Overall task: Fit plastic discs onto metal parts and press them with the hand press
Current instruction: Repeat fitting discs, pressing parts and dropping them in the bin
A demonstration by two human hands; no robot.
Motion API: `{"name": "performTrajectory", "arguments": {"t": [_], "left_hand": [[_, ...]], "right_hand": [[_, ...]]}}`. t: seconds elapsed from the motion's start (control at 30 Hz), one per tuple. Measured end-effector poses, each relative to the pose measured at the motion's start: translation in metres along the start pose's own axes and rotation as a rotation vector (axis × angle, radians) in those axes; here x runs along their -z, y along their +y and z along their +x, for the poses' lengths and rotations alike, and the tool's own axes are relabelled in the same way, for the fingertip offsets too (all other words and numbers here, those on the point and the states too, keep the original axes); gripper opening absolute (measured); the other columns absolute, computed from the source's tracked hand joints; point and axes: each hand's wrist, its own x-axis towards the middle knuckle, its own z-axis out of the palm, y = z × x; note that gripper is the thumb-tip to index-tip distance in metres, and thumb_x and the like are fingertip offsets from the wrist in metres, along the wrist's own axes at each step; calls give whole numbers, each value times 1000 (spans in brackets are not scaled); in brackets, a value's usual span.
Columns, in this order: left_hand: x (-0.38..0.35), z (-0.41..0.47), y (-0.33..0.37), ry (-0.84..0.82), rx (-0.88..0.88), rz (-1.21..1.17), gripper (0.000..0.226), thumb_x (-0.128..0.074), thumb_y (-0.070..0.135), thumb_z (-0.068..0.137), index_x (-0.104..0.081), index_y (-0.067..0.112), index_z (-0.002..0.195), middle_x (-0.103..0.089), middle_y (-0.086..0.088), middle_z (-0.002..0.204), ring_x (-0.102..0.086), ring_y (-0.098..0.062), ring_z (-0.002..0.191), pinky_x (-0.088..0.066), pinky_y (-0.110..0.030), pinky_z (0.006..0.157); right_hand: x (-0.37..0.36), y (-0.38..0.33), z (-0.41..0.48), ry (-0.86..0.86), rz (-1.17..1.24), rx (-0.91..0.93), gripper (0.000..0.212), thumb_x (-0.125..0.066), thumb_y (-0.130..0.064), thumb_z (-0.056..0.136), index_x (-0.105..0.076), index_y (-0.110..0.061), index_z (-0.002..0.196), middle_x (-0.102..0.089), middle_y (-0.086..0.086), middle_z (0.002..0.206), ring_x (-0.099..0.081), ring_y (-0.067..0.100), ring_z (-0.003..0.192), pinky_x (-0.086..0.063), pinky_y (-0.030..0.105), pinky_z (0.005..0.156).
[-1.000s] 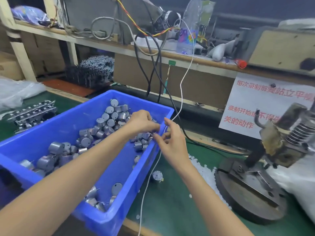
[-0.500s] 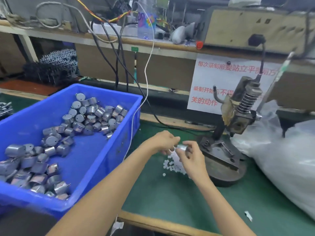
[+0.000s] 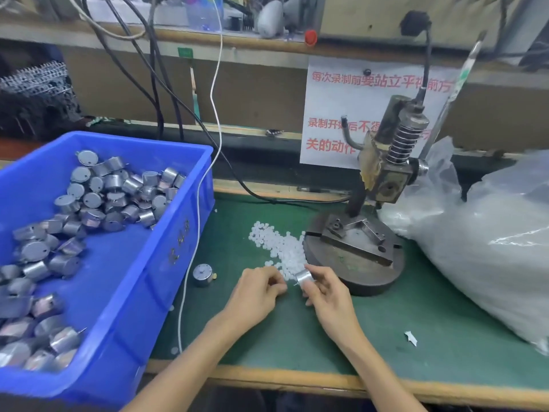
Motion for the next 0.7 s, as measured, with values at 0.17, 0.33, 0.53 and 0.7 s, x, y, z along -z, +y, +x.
{"name": "performTrajectory", "arguments": {"t": [0.17, 0.33, 0.53, 0.7], "left_hand": [[-10, -1, -13, 148, -127, 25, 8, -64, 22, 87, -68, 15, 86, -52, 8, 87, -42, -14, 89, -29, -18, 78], [-11, -2, -16, 192, -125, -11, 17, -52, 13, 94, -68, 14, 90, -60, 1, 92, -46, -19, 90, -33, -22, 81], [-7, -8, -20, 213, -110, -55, 16, -61, 10, 86, -67, 16, 99, -60, 6, 101, -44, -12, 99, -27, -12, 85], [-8, -10, -21, 205, -134, -28, 27, -63, 11, 80, -62, 14, 107, -58, 4, 106, -45, -15, 102, -29, -15, 90]], "right_hand": [[-3, -3, -1, -64, -219, 84, 21, -58, -7, 92, -58, -20, 107, -62, -6, 97, -56, -1, 77, -49, 21, 71], [-8, -3, 7, -67, -346, 153, 19, -59, -4, 91, -61, -4, 109, -59, -12, 92, -53, -1, 72, -43, 15, 69], [-13, -3, 11, -65, -384, 191, 19, -60, -5, 90, -61, 0, 108, -58, -13, 93, -54, -10, 79, -39, 9, 71], [-14, -1, 10, -82, -468, 259, 17, -61, -6, 90, -62, -2, 106, -62, -7, 99, -55, -7, 84, -39, 12, 75]]}}
